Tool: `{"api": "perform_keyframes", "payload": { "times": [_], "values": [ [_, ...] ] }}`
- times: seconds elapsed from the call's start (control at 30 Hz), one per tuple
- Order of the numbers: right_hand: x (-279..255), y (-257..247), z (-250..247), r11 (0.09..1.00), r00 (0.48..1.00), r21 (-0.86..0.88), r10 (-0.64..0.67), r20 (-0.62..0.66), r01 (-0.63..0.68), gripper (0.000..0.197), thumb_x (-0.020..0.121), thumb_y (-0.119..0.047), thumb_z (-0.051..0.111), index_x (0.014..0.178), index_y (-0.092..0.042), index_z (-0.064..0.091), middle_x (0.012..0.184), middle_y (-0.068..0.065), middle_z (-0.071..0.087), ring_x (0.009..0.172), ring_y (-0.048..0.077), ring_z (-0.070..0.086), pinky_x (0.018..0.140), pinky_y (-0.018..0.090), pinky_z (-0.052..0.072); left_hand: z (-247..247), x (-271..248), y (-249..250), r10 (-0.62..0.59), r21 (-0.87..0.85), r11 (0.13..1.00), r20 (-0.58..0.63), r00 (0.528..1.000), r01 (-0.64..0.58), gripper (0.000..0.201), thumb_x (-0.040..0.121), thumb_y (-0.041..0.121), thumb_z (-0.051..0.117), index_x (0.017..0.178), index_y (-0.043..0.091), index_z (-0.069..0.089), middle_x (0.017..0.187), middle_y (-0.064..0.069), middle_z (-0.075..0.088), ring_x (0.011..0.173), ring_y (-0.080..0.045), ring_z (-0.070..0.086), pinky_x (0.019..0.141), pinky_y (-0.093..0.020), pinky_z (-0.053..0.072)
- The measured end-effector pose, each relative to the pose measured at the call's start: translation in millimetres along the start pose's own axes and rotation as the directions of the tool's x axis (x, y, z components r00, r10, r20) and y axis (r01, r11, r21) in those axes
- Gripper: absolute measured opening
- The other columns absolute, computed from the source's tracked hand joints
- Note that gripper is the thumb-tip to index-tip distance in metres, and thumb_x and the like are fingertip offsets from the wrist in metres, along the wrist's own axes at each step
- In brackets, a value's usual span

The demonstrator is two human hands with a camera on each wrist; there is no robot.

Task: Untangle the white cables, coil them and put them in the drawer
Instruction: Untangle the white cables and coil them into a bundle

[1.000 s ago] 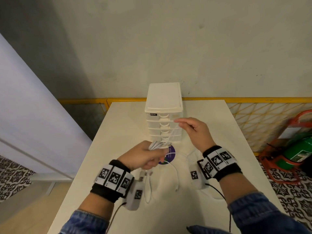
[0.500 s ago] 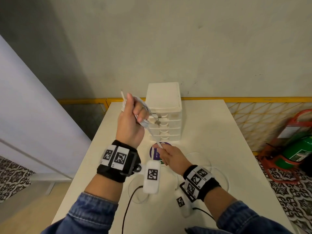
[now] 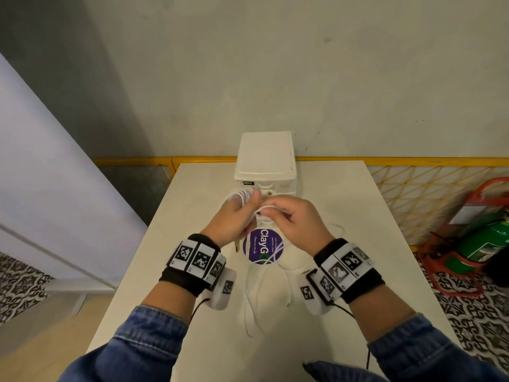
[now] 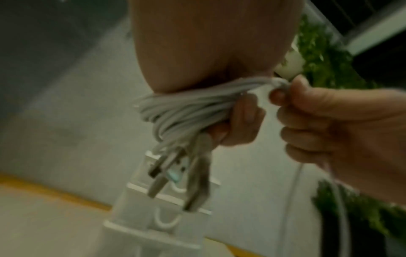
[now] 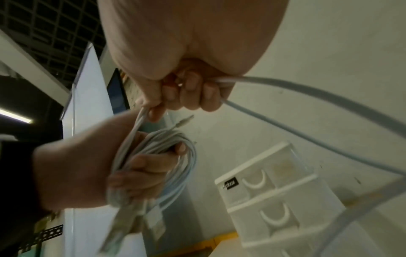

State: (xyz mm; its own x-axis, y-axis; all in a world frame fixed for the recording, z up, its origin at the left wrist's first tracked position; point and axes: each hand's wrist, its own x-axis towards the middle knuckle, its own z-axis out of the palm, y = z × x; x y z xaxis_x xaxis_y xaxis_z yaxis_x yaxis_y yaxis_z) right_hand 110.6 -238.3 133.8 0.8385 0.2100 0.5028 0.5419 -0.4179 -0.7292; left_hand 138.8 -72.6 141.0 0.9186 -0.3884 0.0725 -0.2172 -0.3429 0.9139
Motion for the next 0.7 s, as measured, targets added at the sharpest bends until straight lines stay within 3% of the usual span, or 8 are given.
{"api": "perform_keyframes", "payload": {
  "times": [0.13, 0.27, 0.33, 0.37, 0.47, 0.57, 0.63, 0.7],
  "values": [
    [10, 4, -16, 0.993, 0.994, 0.101, 0.067, -0.09, -0.058, 0.015, 0.078, -0.031, 0.065, 0.092, -0.035, 0.067, 0.089, -0.012, 0.067, 0.081, 0.011, 0.063, 0.073, 0.028, 0.052, 14, -9, 10, -0.037, -0.231, 0.968, 0.249, 0.968, 0.097, 0.054, 0.091, 0.057, 0.043, 0.082, 0.005, 0.05, 0.046, 0.002, 0.037, 0.036, -0.011, 0.031, 0.039, -0.019, 0.028],
    [14, 9, -24, 0.996, 0.998, 0.081, 0.033, -0.059, -0.028, 0.033, 0.086, -0.009, 0.061, 0.115, -0.025, 0.063, 0.085, 0.003, 0.063, 0.077, 0.0, 0.057, 0.075, 0.011, 0.042, 15, -13, 16, 0.042, -0.462, 0.876, 0.364, 0.931, 0.141, 0.034, 0.093, 0.036, 0.05, 0.077, 0.006, 0.049, 0.044, 0.004, 0.029, 0.033, -0.008, 0.022, 0.036, -0.017, 0.021],
    [14, 13, -30, 0.977, 0.988, 0.169, 0.143, -0.062, -0.13, 0.036, 0.089, -0.004, 0.056, 0.122, -0.019, 0.058, 0.082, -0.016, 0.064, 0.076, -0.008, 0.057, 0.076, 0.006, 0.04, 12, -15, 18, 0.109, -0.575, 0.805, 0.386, 0.916, 0.146, 0.038, 0.092, 0.043, 0.055, 0.075, 0.009, 0.05, 0.042, 0.006, 0.03, 0.031, -0.006, 0.023, 0.036, -0.015, 0.022],
    [12, 18, -31, 0.962, 0.976, 0.195, 0.207, -0.063, -0.191, 0.035, 0.091, -0.004, 0.054, 0.123, -0.015, 0.057, 0.071, -0.025, 0.062, 0.072, -0.012, 0.056, 0.074, 0.005, 0.039, 10, -16, 20, 0.151, -0.64, 0.755, 0.38, 0.913, 0.141, 0.04, 0.089, 0.048, 0.058, 0.076, 0.01, 0.052, 0.042, 0.008, 0.031, 0.03, -0.005, 0.024, 0.036, -0.014, 0.024],
    [0, 31, -23, 0.931, 0.944, 0.174, 0.329, -0.016, -0.321, 0.033, 0.095, -0.008, 0.049, 0.128, -0.01, 0.054, 0.053, -0.036, 0.052, 0.061, -0.017, 0.051, 0.066, 0.008, 0.037, 3, -11, 26, 0.291, -0.843, 0.532, 0.27, 0.918, 0.079, 0.044, 0.088, 0.055, 0.052, 0.08, 0.011, 0.056, 0.044, 0.011, 0.039, 0.031, -0.002, 0.032, 0.035, -0.015, 0.029],
    [-19, 40, -2, 0.927, 0.926, 0.071, 0.36, 0.115, -0.369, 0.033, 0.097, -0.012, 0.044, 0.129, -0.012, 0.053, 0.054, -0.029, 0.052, 0.058, -0.016, 0.05, 0.061, 0.005, 0.038, -6, -1, 37, 0.269, -0.939, 0.337, 0.023, 0.963, -0.072, 0.047, 0.088, 0.057, 0.038, 0.083, 0.011, 0.049, 0.045, 0.009, 0.042, 0.033, -0.002, 0.036, 0.039, -0.015, 0.033],
    [-31, 44, 12, 0.941, 0.924, -0.005, 0.333, 0.187, -0.338, 0.033, 0.099, -0.015, 0.043, 0.131, -0.017, 0.052, 0.08, -0.028, 0.058, 0.071, -0.018, 0.053, 0.069, 0.005, 0.039, -10, 4, 43, 0.157, -0.916, 0.342, -0.166, 0.974, -0.211, 0.048, 0.089, 0.058, 0.03, 0.081, 0.014, 0.046, 0.046, 0.009, 0.038, 0.035, -0.004, 0.033, 0.042, -0.016, 0.032],
    [-40, 49, 23, 0.949, 0.919, -0.035, 0.313, 0.238, -0.314, 0.031, 0.099, -0.017, 0.043, 0.127, -0.016, 0.055, 0.099, -0.022, 0.059, 0.08, -0.014, 0.055, 0.073, 0.009, 0.039, -15, 8, 45, 0.035, -0.843, 0.43, -0.343, 0.939, -0.324, 0.045, 0.094, 0.054, 0.027, 0.081, 0.016, 0.046, 0.05, 0.006, 0.036, 0.039, -0.007, 0.032, 0.046, -0.018, 0.032]
  ]
}}
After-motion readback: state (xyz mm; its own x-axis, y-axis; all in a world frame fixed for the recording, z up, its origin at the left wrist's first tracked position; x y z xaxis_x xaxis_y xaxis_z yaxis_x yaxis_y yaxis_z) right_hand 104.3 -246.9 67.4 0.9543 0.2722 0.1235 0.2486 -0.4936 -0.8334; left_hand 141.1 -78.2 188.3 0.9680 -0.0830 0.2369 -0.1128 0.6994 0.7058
